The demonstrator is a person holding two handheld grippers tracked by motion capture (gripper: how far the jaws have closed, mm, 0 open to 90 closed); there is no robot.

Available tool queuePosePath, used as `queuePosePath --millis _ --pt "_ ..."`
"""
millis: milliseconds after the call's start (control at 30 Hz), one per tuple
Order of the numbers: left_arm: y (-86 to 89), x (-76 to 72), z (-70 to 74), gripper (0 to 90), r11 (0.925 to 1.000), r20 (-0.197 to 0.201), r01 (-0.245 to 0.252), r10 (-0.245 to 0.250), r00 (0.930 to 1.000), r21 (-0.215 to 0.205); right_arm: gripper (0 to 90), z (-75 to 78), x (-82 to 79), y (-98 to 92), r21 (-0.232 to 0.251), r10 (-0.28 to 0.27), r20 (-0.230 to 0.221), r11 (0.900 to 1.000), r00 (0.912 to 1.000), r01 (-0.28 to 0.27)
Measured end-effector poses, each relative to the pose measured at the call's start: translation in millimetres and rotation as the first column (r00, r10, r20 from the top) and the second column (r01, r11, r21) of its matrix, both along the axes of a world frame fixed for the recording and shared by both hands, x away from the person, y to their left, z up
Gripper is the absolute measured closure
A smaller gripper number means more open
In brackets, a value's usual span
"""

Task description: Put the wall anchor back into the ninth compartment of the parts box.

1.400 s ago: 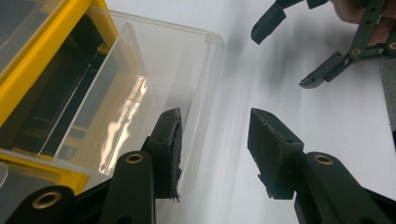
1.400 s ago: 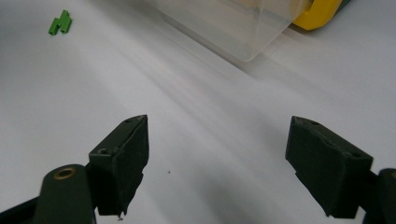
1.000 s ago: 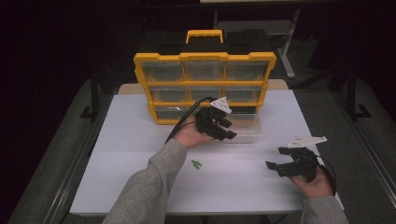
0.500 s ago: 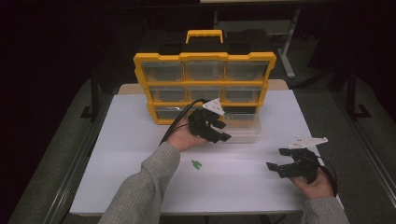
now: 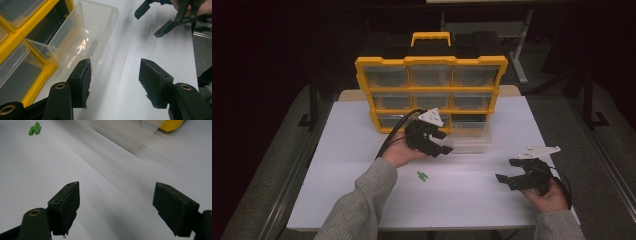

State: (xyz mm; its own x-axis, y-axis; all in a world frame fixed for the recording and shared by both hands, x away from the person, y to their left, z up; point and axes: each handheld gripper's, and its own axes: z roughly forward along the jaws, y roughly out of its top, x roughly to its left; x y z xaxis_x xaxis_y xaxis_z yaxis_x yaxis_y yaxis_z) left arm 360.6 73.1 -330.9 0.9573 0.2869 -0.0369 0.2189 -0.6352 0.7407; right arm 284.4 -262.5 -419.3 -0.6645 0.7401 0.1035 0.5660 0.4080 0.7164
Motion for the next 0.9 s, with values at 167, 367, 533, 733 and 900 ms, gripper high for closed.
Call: queuePosePath --millis 167,367,533,733,900 --pt "10.6 -6.6 -2.2 40.2 0.9997 -0.001 -0.022 0.022 0.9998 0.006 21.0 0.8 -0.2 0.5 -0.001 0.003 0.0 1.0 1.0 -0.003" --pt "31.9 -13.1 -10.8 38.4 0.9982 -0.005 -0.06 0.06 0.9982 -0.003 20.8 0.6 2.2 3.6 -0.009 0.02 0.002 1.0 0.9998 -0.02" --pt "51.1 -16.8 -16.9 35.8 0.9957 -0.011 -0.092 0.092 0.9957 -0.001 20.9 0.9 1.5 4.8 -0.025 0.025 -0.016 0.999 0.9996 -0.025" --pt "70.3 -22.5 -19.9 33.9 0.9897 -0.025 -0.141 0.141 0.9897 -0.023 21.2 2.2 2.4 3.2 -0.024 0.03 -0.011 0.999 0.9995 -0.03" --pt "83.1 -27.7 -21.6 33.1 0.9851 -0.01 -0.171 0.17 0.9853 -0.023 21.9 3.5 1.3 7.4 -0.029 0.036 -0.033 0.999 0.9988 -0.037"
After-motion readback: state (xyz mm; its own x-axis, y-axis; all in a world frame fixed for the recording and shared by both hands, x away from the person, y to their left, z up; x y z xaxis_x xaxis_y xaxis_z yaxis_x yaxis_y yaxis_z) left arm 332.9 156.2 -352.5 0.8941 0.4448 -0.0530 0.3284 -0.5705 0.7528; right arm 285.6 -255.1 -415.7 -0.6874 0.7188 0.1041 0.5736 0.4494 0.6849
